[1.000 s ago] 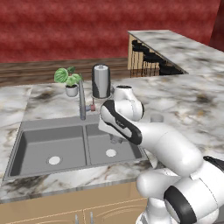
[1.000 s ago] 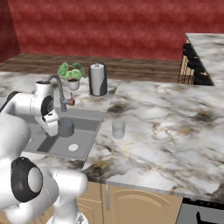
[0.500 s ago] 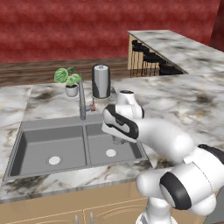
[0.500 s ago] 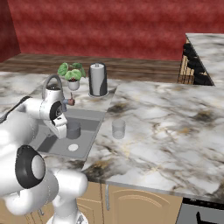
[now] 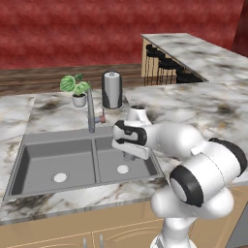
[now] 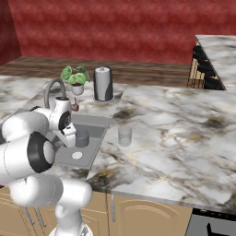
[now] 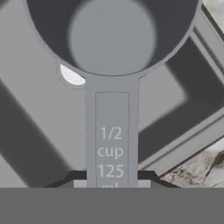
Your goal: Move any existing items from the left basin to the right basin for drying. Then move the glass cup from the counter to the left basin of the sink for washing.
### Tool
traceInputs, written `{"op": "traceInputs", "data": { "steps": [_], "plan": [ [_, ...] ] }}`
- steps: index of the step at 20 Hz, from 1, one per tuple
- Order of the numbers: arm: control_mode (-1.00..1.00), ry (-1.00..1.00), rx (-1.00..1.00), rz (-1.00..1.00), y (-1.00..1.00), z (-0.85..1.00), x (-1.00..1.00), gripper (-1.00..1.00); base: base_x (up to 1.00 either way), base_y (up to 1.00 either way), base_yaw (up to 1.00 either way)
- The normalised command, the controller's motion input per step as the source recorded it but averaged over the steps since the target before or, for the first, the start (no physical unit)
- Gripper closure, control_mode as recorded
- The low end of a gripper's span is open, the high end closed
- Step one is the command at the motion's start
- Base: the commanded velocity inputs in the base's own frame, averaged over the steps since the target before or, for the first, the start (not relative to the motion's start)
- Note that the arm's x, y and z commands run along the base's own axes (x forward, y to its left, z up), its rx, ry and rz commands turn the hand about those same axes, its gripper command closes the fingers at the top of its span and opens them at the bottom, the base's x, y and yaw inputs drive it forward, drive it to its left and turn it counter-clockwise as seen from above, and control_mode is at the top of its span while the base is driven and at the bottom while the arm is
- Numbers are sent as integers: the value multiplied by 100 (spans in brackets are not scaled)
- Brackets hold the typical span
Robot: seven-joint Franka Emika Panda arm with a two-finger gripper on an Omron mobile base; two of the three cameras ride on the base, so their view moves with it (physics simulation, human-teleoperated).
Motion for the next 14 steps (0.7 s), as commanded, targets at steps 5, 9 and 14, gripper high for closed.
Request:
{"op": "traceInputs", "data": {
  "steps": [5, 9, 14],
  "plan": [
    [-100, 2, -2, 0, 0, -33, 30, 100, 0, 0, 0],
    [-100, 3, -3, 0, 2, -34, 31, 100, 0, 0, 0],
    [-100, 2, -2, 0, 4, -32, 37, 100, 0, 0, 0]
  ]
}}
